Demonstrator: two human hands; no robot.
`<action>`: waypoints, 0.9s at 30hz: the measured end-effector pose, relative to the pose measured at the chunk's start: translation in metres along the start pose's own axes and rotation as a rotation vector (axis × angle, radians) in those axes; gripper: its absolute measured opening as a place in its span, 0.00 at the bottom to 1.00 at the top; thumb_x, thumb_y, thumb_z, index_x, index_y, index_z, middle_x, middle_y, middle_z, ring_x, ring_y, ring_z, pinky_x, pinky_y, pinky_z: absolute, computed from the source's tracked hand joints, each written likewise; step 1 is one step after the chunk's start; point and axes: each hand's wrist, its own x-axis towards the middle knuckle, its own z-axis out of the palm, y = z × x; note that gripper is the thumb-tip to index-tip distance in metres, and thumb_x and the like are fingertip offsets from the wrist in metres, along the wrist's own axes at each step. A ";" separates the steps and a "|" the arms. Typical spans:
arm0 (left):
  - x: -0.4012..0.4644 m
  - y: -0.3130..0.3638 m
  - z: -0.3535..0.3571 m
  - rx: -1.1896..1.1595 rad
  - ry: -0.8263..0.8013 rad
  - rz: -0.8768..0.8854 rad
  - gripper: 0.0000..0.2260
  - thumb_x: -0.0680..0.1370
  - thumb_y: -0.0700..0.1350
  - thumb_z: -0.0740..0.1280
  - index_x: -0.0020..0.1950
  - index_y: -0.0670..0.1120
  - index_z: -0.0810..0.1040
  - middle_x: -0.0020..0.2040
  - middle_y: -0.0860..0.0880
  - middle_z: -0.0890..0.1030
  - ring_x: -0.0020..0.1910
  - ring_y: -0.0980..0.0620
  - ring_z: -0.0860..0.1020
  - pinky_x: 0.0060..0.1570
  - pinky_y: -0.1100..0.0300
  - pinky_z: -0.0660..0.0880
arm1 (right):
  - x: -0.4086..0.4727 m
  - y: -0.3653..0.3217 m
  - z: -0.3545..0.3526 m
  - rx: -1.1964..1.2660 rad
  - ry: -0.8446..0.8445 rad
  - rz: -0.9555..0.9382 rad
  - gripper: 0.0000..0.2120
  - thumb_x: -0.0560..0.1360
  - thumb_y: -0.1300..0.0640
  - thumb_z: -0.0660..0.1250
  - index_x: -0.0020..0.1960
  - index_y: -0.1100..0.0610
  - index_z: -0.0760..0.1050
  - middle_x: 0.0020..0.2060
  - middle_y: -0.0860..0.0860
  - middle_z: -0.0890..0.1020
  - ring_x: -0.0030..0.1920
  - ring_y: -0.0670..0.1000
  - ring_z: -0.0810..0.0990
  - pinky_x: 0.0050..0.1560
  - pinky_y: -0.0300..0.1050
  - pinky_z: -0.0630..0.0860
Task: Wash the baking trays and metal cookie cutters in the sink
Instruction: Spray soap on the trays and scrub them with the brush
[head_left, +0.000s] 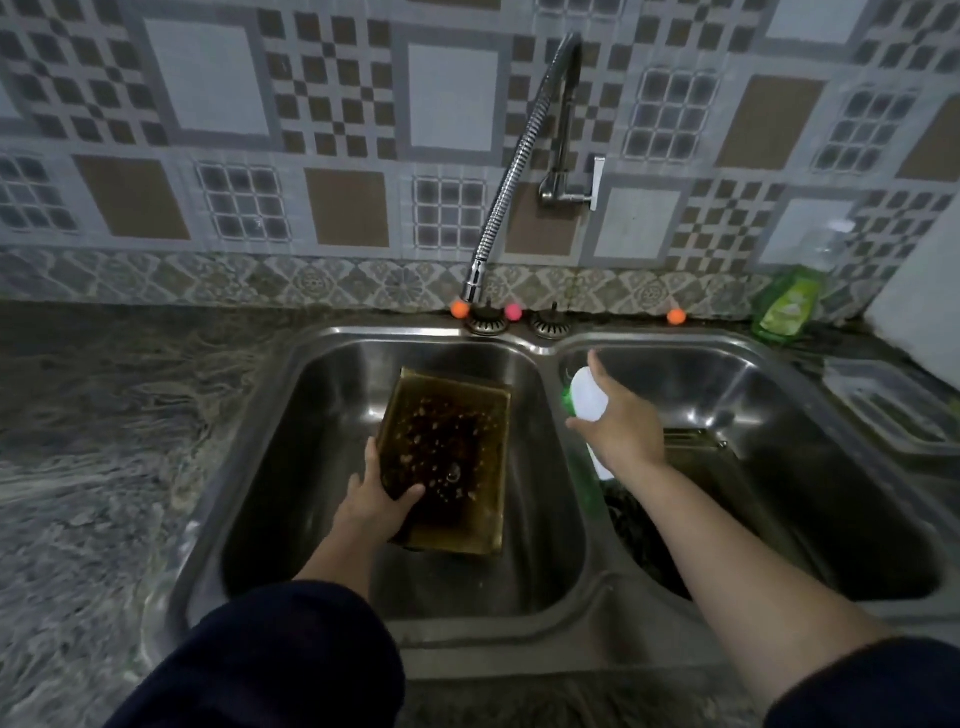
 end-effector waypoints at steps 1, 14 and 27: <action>0.003 -0.001 0.003 0.009 -0.031 -0.034 0.46 0.74 0.58 0.68 0.76 0.61 0.34 0.73 0.41 0.59 0.67 0.37 0.68 0.63 0.41 0.69 | 0.001 0.001 0.003 -0.007 -0.003 -0.003 0.40 0.74 0.52 0.71 0.76 0.39 0.50 0.68 0.49 0.74 0.63 0.55 0.75 0.57 0.47 0.75; 0.029 -0.011 0.032 0.073 -0.205 -0.225 0.51 0.74 0.47 0.72 0.75 0.57 0.30 0.74 0.39 0.53 0.70 0.36 0.64 0.68 0.42 0.61 | 0.010 0.012 0.022 0.040 -0.014 -0.015 0.39 0.72 0.52 0.73 0.75 0.36 0.56 0.68 0.49 0.74 0.64 0.54 0.75 0.55 0.44 0.73; 0.021 0.039 0.021 0.209 -0.105 -0.020 0.33 0.78 0.55 0.63 0.78 0.52 0.49 0.75 0.39 0.54 0.72 0.35 0.55 0.70 0.42 0.58 | 0.000 0.025 -0.016 0.055 -0.029 0.021 0.37 0.72 0.48 0.71 0.74 0.35 0.56 0.71 0.44 0.70 0.67 0.51 0.72 0.53 0.45 0.72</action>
